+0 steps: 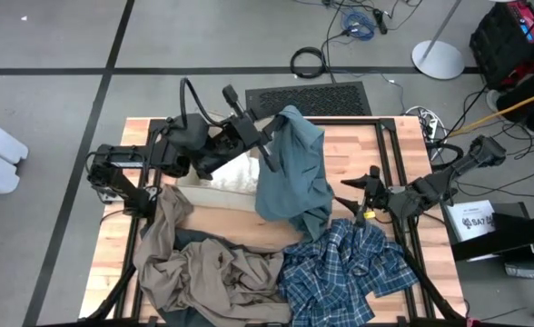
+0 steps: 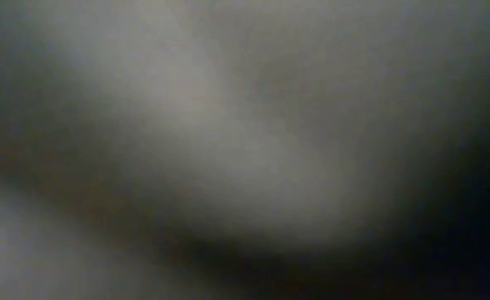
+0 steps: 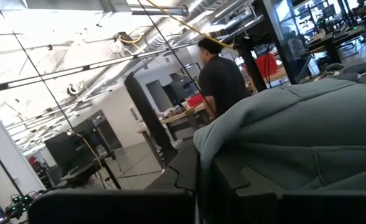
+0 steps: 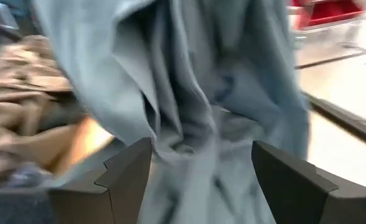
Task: Sort clothes
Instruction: Put the gray jeans into the white laundry bin
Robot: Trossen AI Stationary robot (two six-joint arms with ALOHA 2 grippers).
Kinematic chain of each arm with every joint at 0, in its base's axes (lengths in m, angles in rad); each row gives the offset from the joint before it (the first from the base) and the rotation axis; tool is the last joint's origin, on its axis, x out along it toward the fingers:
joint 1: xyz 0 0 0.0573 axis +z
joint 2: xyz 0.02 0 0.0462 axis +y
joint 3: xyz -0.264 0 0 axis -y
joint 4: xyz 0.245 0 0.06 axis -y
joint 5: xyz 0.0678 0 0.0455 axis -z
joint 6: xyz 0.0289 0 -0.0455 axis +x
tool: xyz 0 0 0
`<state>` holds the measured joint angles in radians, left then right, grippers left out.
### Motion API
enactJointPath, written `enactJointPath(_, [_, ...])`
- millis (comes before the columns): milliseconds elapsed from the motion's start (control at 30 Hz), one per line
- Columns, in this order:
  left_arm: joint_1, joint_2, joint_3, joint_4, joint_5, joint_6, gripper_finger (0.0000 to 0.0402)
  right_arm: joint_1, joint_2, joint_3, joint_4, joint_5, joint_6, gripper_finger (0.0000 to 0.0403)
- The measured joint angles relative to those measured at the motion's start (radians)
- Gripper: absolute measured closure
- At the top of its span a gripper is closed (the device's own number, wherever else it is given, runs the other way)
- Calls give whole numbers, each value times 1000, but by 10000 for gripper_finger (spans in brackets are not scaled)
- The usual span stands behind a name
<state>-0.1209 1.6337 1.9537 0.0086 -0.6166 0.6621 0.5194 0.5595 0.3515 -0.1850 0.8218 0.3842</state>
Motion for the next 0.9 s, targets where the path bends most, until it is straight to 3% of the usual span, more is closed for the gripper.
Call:
enactJointPath(100, [-1,0,0,-9,-2,0,384,-16,2,0,61,-90,-28,138])
enactJointPath(267, [-4,0,0,-33,-29,21,384,-16,22,0,90,-119,-38,138])
enactJointPath(467, [-4,0,0,-37,-29,24,384,-23,142,0,162,-58,-124,138])
enactJointPath(667, [-7,0,0,-46,-29,25,384,-23,239,0,277,114,-253,138])
enactJointPath(800, [-15,0,0,-47,-29,25,384,-30,240,0,277,112,-277,138])
enactJointPath(900, [-23,0,0,-47,-17,25,384,-66,238,0,272,41,-281,138])
